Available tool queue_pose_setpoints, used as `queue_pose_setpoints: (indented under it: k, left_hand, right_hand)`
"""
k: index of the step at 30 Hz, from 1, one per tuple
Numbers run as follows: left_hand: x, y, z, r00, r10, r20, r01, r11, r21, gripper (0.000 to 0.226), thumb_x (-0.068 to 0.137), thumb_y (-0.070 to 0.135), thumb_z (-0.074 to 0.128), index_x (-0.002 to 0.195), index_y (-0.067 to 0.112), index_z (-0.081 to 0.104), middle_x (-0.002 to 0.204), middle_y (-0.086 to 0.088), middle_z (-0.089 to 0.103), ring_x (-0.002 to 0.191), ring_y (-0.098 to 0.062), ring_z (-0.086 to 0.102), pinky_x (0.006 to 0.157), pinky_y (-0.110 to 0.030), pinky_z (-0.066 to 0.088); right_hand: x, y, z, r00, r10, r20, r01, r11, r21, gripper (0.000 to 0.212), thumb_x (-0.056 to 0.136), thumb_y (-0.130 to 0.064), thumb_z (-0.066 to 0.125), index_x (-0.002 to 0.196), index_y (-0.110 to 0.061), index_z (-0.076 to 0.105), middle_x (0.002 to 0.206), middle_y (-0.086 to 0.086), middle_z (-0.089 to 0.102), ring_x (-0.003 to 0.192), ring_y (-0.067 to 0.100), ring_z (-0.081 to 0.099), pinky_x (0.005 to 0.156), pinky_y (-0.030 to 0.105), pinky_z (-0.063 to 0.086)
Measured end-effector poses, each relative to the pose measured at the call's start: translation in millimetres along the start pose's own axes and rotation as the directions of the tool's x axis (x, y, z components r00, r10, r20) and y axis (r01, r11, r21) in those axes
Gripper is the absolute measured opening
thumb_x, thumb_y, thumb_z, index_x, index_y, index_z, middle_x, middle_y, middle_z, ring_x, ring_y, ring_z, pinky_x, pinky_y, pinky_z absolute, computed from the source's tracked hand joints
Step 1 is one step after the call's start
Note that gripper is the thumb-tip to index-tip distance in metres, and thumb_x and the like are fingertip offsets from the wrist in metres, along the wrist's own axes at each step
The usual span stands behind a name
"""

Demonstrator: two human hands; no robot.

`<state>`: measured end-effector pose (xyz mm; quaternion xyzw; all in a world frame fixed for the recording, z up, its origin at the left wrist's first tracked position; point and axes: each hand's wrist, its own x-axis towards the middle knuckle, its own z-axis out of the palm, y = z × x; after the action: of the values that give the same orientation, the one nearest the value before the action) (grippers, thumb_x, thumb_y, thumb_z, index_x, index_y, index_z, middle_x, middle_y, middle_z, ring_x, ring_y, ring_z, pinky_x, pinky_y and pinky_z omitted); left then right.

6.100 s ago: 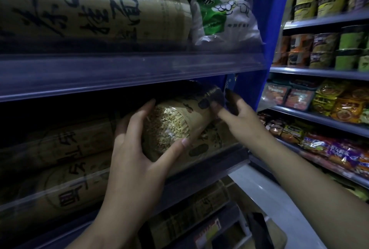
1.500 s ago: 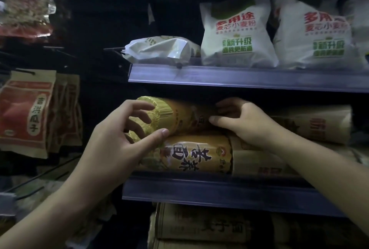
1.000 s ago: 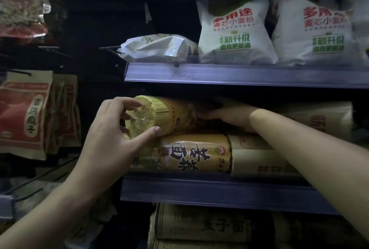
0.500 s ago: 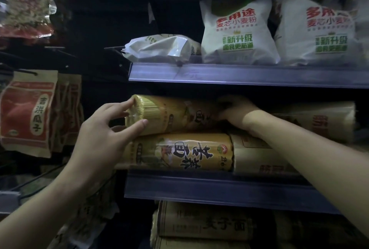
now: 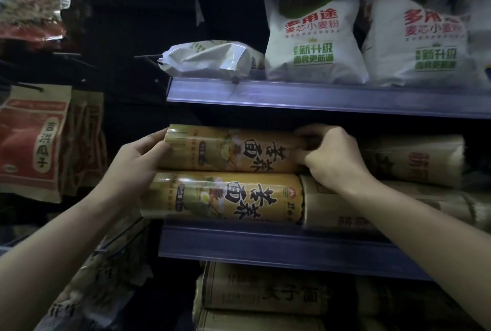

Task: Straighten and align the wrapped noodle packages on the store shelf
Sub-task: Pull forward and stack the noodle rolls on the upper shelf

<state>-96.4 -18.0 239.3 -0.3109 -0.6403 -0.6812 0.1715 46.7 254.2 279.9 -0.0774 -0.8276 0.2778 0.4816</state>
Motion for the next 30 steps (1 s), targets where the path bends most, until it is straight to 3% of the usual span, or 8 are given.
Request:
queue_pose_setpoints:
  k: [5, 8, 12, 17, 20, 25, 27, 30]
  left_hand:
    - [11.8, -10.2, 7.5, 0.993, -0.112, -0.028, 0.113, 0.993, 0.024, 0.029, 0.099, 0.033, 0.048, 0.094, 0.052, 0.070, 0.082, 0.020, 0.077, 0.063, -0.001, 0.075, 0.046, -0.018, 0.054]
    - [13.2, -12.0, 8.8, 0.991, -0.130, -0.029, 0.131, 0.991, 0.032, 0.027, 0.100, 0.033, 0.046, 0.106, 0.048, 0.067, 0.081, 0.010, 0.079, 0.061, -0.005, 0.075, 0.044, -0.020, 0.054]
    - [10.8, -11.4, 12.2, 0.994, -0.082, -0.071, 0.089, 0.991, 0.097, 0.031, 0.101, 0.031, 0.045, 0.125, 0.042, 0.062, 0.096, 0.007, 0.073, 0.075, -0.012, 0.073, 0.056, -0.026, 0.054]
    - [10.3, -13.6, 15.1, 0.995, -0.026, -0.098, 0.043, 0.985, 0.169, 0.027, 0.101, 0.034, 0.048, 0.126, 0.040, 0.058, 0.092, 0.013, 0.067, 0.058, 0.014, 0.066, 0.039, -0.006, 0.045]
    - [11.6, -14.8, 15.2, 0.995, -0.002, -0.100, 0.026, 0.971, 0.238, 0.035, 0.100, 0.033, 0.049, 0.135, 0.032, 0.055, 0.094, 0.018, 0.063, 0.058, 0.023, 0.061, 0.039, 0.000, 0.040]
    - [0.1, -8.1, 14.1, 0.998, -0.013, -0.069, 0.034, 0.949, 0.313, 0.053, 0.097, 0.039, 0.052, 0.148, 0.033, 0.041, 0.127, 0.001, 0.063, 0.096, -0.006, 0.065, 0.072, -0.024, 0.050]
    - [-9.0, -2.4, 15.7, 0.996, 0.043, -0.076, -0.007, 0.912, 0.411, 0.059, 0.096, 0.035, 0.055, 0.151, 0.029, 0.037, 0.138, -0.003, 0.057, 0.117, -0.019, 0.059, 0.092, -0.036, 0.047]
    - [-29.0, 9.1, 22.3, 0.960, 0.278, -0.014, -0.226, 0.809, 0.543, 0.058, 0.094, 0.027, 0.060, 0.149, 0.020, 0.043, 0.146, -0.003, 0.050, 0.132, -0.019, 0.047, 0.107, -0.039, 0.038]
  right_hand:
    - [-3.9, -2.3, 3.2, 0.998, -0.064, 0.012, 0.065, 0.996, -0.069, 0.041, 0.082, -0.010, 0.077, 0.121, -0.019, 0.068, 0.105, -0.002, 0.068, 0.090, 0.011, 0.060, 0.064, 0.007, 0.040]
    - [-4.0, -3.2, 4.0, 0.995, -0.098, 0.006, 0.098, 0.989, -0.108, 0.042, 0.082, -0.008, 0.078, 0.122, -0.017, 0.069, 0.108, -0.001, 0.070, 0.092, 0.010, 0.061, 0.067, 0.007, 0.041]
    - [-1.9, -1.8, 1.2, 0.996, -0.079, 0.033, 0.082, 0.992, -0.101, 0.044, 0.082, -0.006, 0.077, 0.123, -0.018, 0.069, 0.112, 0.000, 0.071, 0.100, 0.013, 0.064, 0.071, 0.007, 0.042]
    - [-5.2, -1.3, 5.0, 0.997, -0.056, 0.056, 0.060, 0.996, -0.066, 0.046, 0.083, -0.008, 0.076, 0.126, -0.020, 0.067, 0.110, -0.003, 0.069, 0.098, 0.012, 0.062, 0.062, 0.001, 0.037]
    - [-7.6, -3.4, 5.6, 0.995, -0.050, 0.082, 0.053, 0.998, -0.041, 0.050, 0.083, -0.012, 0.076, 0.130, -0.021, 0.063, 0.114, -0.002, 0.068, 0.096, 0.010, 0.062, 0.060, 0.002, 0.040]
    - [-20.3, -5.9, -7.8, 0.976, -0.020, 0.218, -0.003, 0.994, 0.105, 0.066, 0.080, -0.036, 0.078, 0.140, -0.024, 0.052, 0.121, -0.006, 0.066, 0.108, 0.011, 0.062, 0.087, 0.026, 0.054]
    - [-31.2, -1.3, -17.0, 0.978, -0.057, 0.203, 0.038, 0.995, 0.096, 0.065, 0.081, -0.046, 0.075, 0.139, -0.030, 0.052, 0.125, -0.012, 0.064, 0.114, 0.007, 0.059, 0.091, 0.026, 0.050]
    - [-51.2, 11.7, -40.4, 0.988, -0.137, 0.074, 0.136, 0.991, 0.012, 0.063, 0.081, -0.054, 0.069, 0.140, -0.039, 0.051, 0.135, -0.021, 0.057, 0.124, 0.000, 0.050, 0.091, 0.017, 0.039]
